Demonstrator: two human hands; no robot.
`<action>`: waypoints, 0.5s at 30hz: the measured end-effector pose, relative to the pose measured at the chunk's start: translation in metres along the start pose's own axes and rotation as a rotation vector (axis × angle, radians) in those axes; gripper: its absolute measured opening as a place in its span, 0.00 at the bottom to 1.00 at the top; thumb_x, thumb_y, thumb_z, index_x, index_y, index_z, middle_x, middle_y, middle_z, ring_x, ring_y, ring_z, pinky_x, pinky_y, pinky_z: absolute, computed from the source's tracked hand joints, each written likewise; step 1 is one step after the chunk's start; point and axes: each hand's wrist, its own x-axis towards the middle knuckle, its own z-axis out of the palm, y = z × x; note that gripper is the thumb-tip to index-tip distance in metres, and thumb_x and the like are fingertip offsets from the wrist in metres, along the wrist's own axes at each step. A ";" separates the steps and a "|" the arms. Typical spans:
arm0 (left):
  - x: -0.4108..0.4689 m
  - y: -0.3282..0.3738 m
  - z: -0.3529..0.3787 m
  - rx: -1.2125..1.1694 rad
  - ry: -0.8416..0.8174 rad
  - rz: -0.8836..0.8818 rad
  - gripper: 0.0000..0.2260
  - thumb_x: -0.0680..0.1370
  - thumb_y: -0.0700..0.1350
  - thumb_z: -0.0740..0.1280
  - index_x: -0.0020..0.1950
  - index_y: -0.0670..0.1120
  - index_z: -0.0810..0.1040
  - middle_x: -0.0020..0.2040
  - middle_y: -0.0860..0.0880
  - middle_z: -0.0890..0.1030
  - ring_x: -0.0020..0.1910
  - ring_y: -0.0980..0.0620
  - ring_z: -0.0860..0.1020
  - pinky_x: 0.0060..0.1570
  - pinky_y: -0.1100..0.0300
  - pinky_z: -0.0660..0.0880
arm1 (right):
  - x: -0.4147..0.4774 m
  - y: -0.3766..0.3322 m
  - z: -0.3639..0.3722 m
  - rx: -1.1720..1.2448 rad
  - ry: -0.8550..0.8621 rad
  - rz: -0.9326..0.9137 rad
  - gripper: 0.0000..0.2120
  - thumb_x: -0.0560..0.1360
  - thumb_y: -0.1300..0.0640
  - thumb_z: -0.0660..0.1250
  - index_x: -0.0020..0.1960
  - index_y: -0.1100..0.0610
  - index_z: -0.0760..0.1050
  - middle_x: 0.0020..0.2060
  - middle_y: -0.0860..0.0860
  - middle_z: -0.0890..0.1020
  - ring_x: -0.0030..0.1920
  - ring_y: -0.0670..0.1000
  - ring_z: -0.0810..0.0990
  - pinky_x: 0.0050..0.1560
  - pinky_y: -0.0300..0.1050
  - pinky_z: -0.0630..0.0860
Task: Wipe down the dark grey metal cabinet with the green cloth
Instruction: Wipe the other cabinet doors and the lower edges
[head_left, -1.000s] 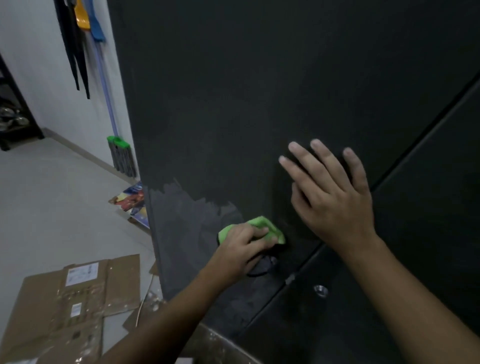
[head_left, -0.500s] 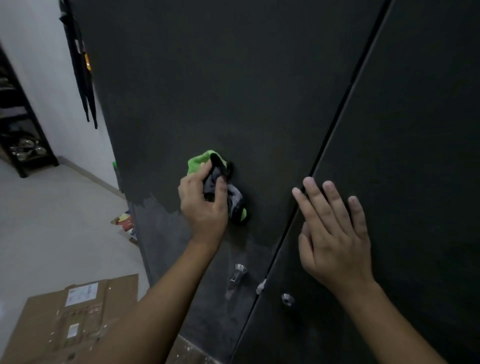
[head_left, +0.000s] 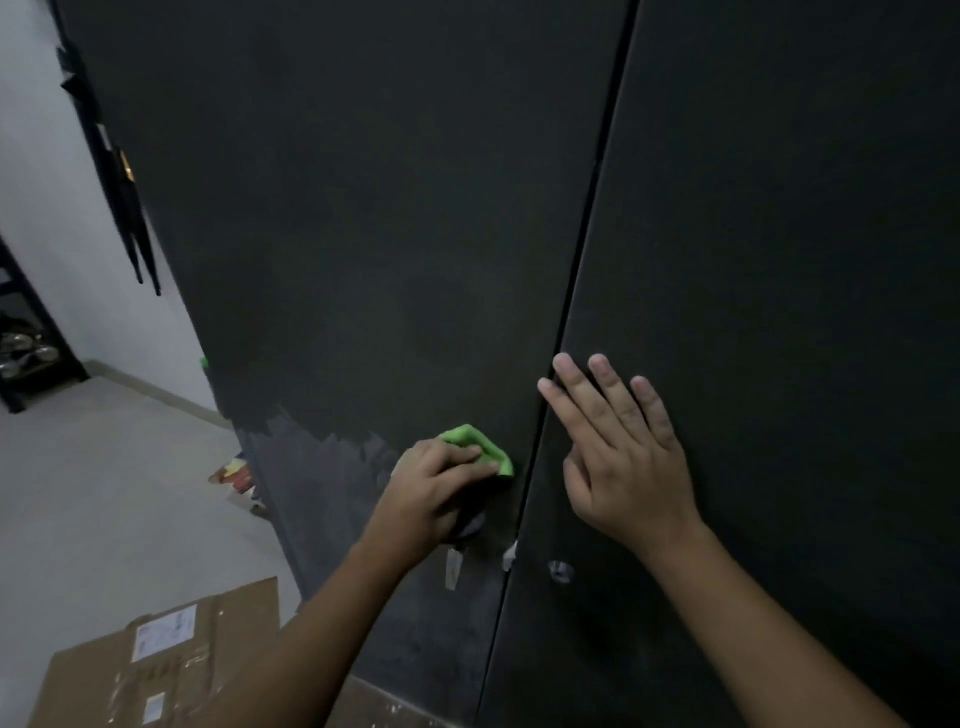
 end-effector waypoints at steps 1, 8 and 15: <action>0.005 -0.001 -0.006 -0.042 0.076 -0.094 0.10 0.79 0.42 0.66 0.56 0.47 0.85 0.51 0.51 0.78 0.52 0.49 0.78 0.55 0.56 0.73 | -0.001 -0.003 0.001 -0.006 -0.006 0.010 0.35 0.72 0.59 0.63 0.79 0.54 0.64 0.80 0.50 0.61 0.81 0.52 0.55 0.80 0.54 0.47; 0.051 0.016 -0.026 -0.129 0.346 -0.380 0.13 0.75 0.41 0.72 0.60 0.47 0.83 0.52 0.50 0.77 0.58 0.51 0.75 0.60 0.57 0.73 | -0.015 -0.020 0.010 -0.079 -0.028 0.071 0.34 0.72 0.58 0.63 0.79 0.52 0.64 0.79 0.50 0.62 0.81 0.54 0.55 0.80 0.59 0.45; 0.009 0.019 0.022 -0.045 0.156 -0.093 0.14 0.80 0.43 0.65 0.66 0.47 0.80 0.59 0.46 0.77 0.55 0.47 0.73 0.62 0.57 0.69 | -0.024 -0.031 0.024 -0.117 -0.048 0.104 0.36 0.72 0.56 0.64 0.80 0.52 0.62 0.80 0.50 0.58 0.81 0.55 0.51 0.79 0.62 0.42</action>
